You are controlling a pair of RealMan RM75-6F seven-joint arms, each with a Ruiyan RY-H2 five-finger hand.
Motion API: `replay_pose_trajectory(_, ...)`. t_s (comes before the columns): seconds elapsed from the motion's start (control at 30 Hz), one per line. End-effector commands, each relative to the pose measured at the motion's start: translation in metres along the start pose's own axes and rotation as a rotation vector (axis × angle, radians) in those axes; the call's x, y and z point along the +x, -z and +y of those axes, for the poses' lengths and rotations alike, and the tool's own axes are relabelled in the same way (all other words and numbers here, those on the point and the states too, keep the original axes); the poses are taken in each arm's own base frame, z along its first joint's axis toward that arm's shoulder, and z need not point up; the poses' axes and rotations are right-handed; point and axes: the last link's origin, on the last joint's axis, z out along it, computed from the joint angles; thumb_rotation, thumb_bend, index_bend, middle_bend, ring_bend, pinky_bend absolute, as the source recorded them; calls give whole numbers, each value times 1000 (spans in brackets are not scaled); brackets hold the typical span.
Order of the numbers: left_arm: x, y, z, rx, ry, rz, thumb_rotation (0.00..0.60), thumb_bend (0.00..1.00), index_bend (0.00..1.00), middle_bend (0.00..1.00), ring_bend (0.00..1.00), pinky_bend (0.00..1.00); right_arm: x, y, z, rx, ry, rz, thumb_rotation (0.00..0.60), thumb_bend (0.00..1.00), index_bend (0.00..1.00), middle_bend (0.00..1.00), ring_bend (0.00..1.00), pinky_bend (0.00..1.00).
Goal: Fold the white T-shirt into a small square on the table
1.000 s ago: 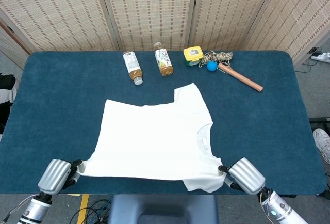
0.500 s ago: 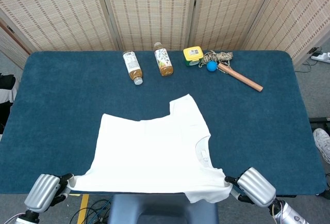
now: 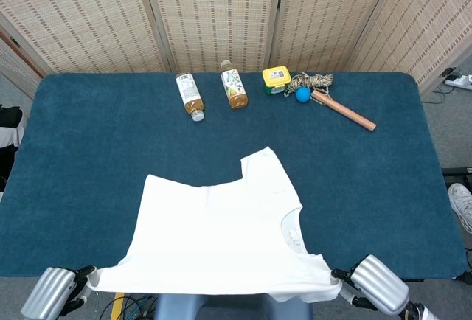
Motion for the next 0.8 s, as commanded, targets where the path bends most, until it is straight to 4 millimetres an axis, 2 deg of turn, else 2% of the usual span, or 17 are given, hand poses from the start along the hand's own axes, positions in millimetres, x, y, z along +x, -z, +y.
replay_pose_trajectory(0.03,-1,8,2,5,4,-18,600,480,644,972,879,960,1,6,-1,9,-6,-4,600,611,784,983,981,1000)
replay_pose_trajectory(0.27,-5,21,9,9,15,-56,600,480,644,972,879,961,3,17,0,11,-22,-17,600,652,799,994,988,1000)
replay_pose_trajectory(0.43,-7,18,8,14,7,-62,600,478,643,971,879,961,2,18,1,5,-30,-3,600,655,800,994,990,1000)
replay_pose_trajectory(0.53,-6,6,5,10,-12,-47,600,477,641,972,879,961,0,15,3,-8,-24,7,600,651,800,994,990,1000)
replay_pose_trajectory(0.8,6,-45,8,-61,-145,25,600,477,641,971,879,961,-5,-3,6,-60,-15,44,600,630,800,994,990,1000)
